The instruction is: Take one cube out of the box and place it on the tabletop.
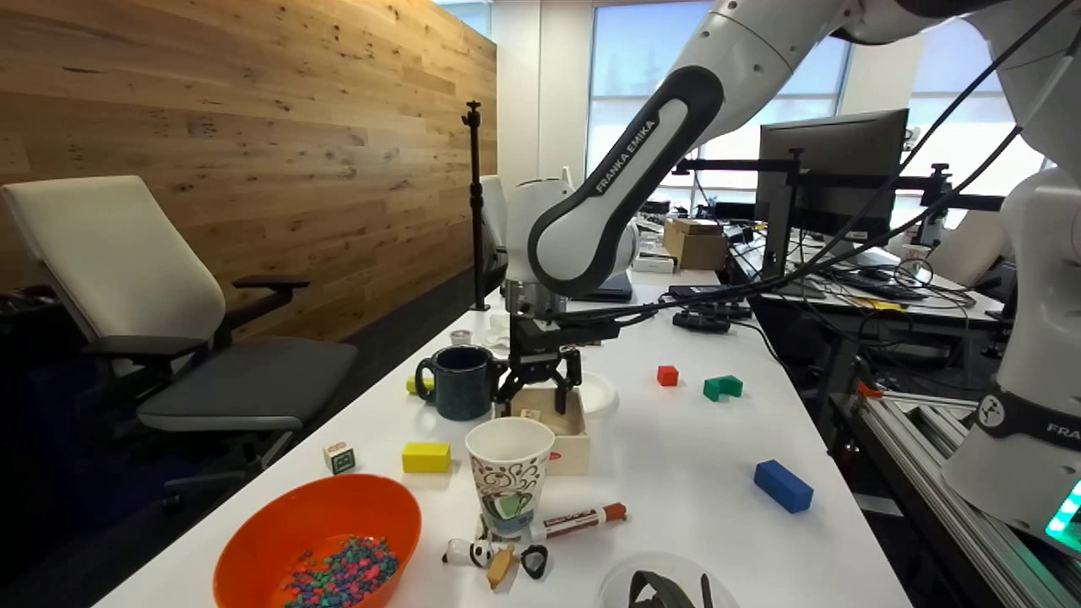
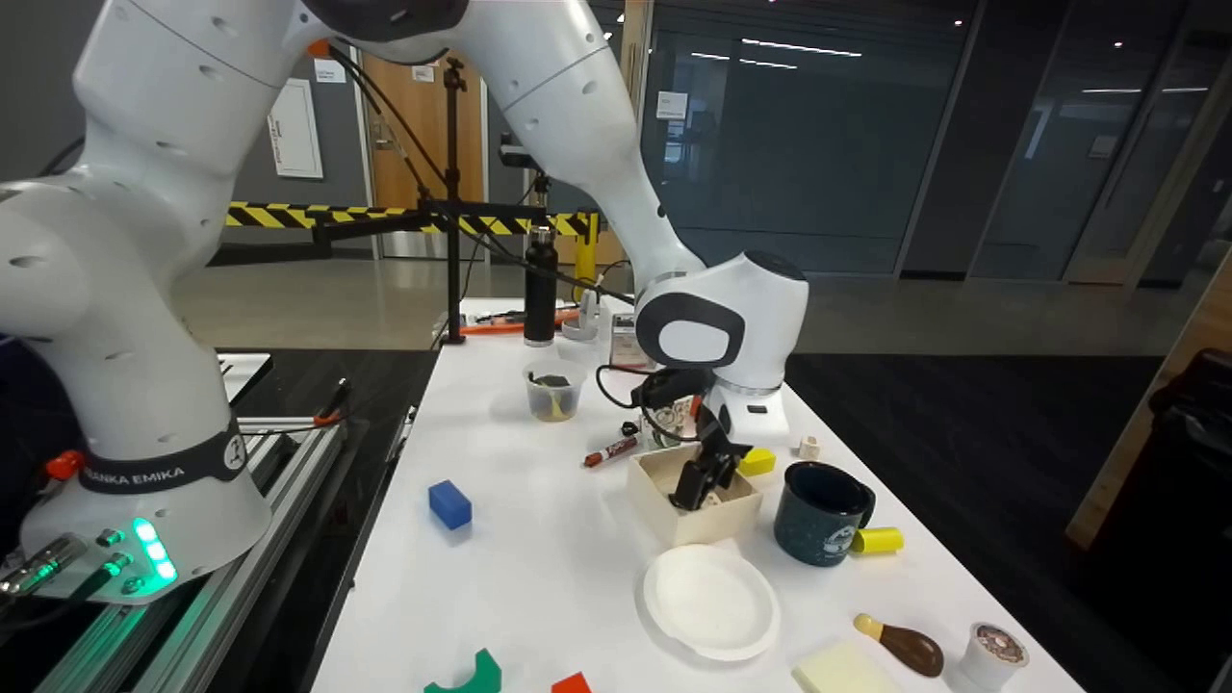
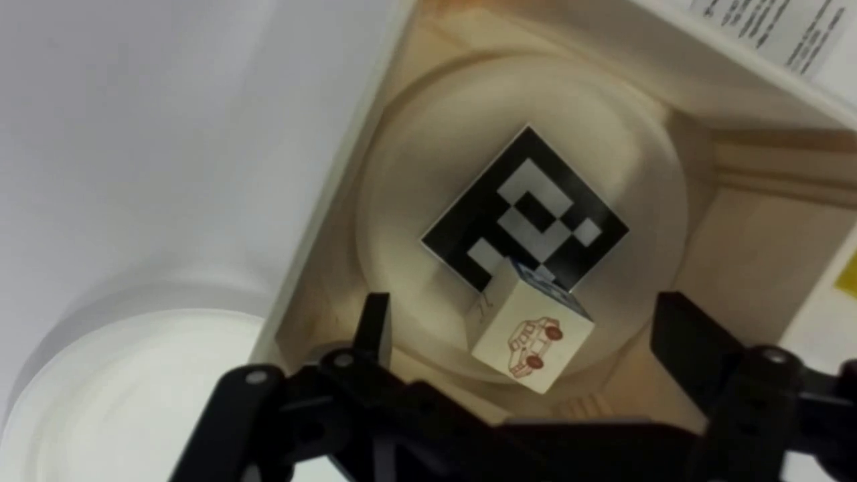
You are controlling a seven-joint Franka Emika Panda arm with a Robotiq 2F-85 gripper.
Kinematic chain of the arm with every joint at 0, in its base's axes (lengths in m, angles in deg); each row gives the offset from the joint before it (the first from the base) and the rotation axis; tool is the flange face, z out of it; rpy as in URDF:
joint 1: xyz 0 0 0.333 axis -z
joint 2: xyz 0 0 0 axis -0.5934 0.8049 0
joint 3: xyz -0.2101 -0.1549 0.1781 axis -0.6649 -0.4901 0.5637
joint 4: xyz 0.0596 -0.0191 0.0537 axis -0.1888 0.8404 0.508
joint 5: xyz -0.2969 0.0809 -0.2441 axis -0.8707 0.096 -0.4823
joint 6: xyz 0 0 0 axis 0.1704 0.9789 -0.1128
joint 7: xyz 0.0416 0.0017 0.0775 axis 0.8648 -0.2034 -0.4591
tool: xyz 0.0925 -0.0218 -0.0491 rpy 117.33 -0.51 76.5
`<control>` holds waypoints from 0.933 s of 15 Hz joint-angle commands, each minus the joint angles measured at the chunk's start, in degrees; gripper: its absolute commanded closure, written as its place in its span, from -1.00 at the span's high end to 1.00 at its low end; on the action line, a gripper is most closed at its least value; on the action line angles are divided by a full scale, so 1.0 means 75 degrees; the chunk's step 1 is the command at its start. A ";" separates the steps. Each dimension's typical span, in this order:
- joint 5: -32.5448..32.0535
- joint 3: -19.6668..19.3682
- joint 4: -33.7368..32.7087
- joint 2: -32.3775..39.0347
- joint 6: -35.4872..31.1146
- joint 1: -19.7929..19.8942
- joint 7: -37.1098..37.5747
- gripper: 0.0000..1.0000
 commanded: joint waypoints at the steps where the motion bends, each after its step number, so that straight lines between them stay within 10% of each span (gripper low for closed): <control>1: 0.0309 0.0061 -0.0181 0.0150 -0.0018 0.0114 0.0059 1.00; 10: 0.0153 0.0075 -0.0209 0.0276 0.0079 -0.0007 -0.0099 1.00; 11: 0.0076 0.0064 -0.0262 0.0357 0.0162 -0.0076 -0.0091 0.55; 14: 0.0001 0.0065 -0.0342 0.0371 0.0256 -0.0188 -0.0096 0.28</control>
